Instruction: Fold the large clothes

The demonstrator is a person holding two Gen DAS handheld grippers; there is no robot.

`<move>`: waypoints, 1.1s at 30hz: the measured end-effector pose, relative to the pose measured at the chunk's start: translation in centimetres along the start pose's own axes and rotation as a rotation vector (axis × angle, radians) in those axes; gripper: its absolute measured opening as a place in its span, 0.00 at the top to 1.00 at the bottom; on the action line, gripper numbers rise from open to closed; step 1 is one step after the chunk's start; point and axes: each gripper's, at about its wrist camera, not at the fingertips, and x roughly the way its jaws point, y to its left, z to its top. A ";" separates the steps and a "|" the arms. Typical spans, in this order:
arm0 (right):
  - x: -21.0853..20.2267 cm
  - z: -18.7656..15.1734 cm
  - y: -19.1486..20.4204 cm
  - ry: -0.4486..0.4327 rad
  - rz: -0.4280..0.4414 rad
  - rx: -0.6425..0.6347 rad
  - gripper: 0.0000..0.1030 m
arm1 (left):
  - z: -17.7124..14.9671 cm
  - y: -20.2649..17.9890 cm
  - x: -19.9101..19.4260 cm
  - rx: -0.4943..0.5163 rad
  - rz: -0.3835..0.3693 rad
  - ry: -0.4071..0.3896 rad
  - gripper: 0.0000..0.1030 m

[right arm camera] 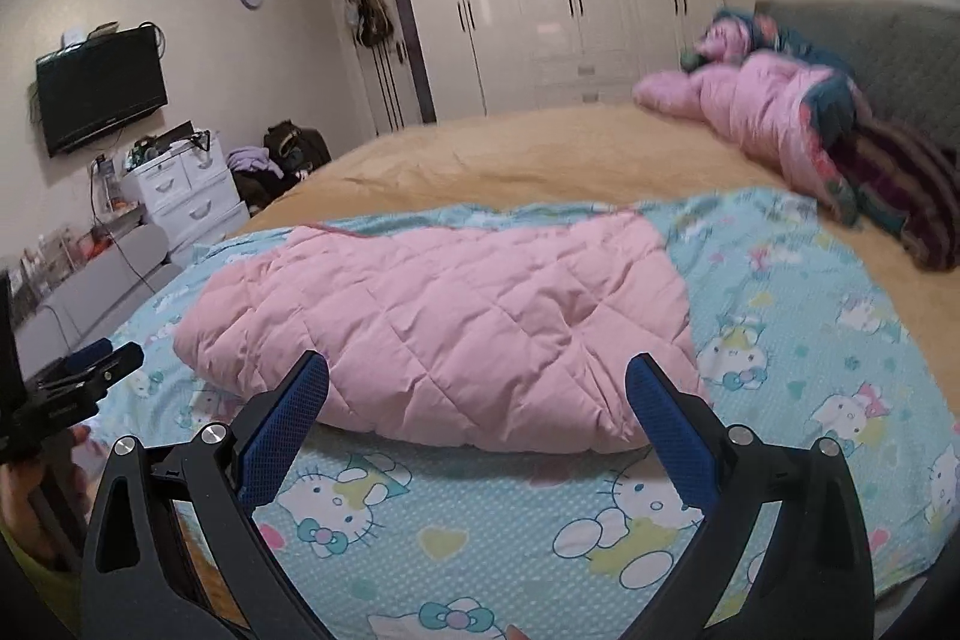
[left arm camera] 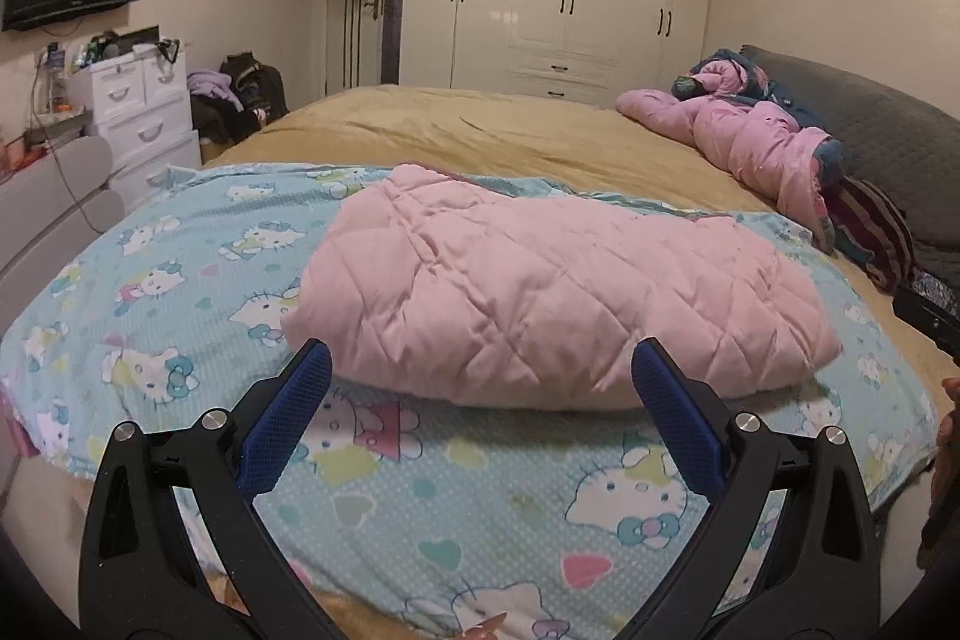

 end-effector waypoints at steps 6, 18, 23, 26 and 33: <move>0.8 -3.3 0.9 0.038 -0.006 0.015 0.04 | -2.4 -0.3 -0.4 -0.013 -0.014 0.022 0.09; 3.2 -6.4 2.2 0.141 -0.027 -0.006 0.04 | -4.0 0.0 0.4 -0.053 -0.027 0.094 0.09; 2.9 -6.1 2.3 0.129 -0.020 -0.014 0.04 | -4.0 0.0 0.5 -0.054 -0.026 0.095 0.09; 3.0 -6.1 2.3 0.130 -0.019 -0.016 0.04 | -4.1 0.0 0.5 -0.052 -0.025 0.095 0.09; 2.9 -6.1 2.4 0.128 -0.017 -0.016 0.04 | -4.2 0.1 0.4 -0.049 -0.013 0.090 0.09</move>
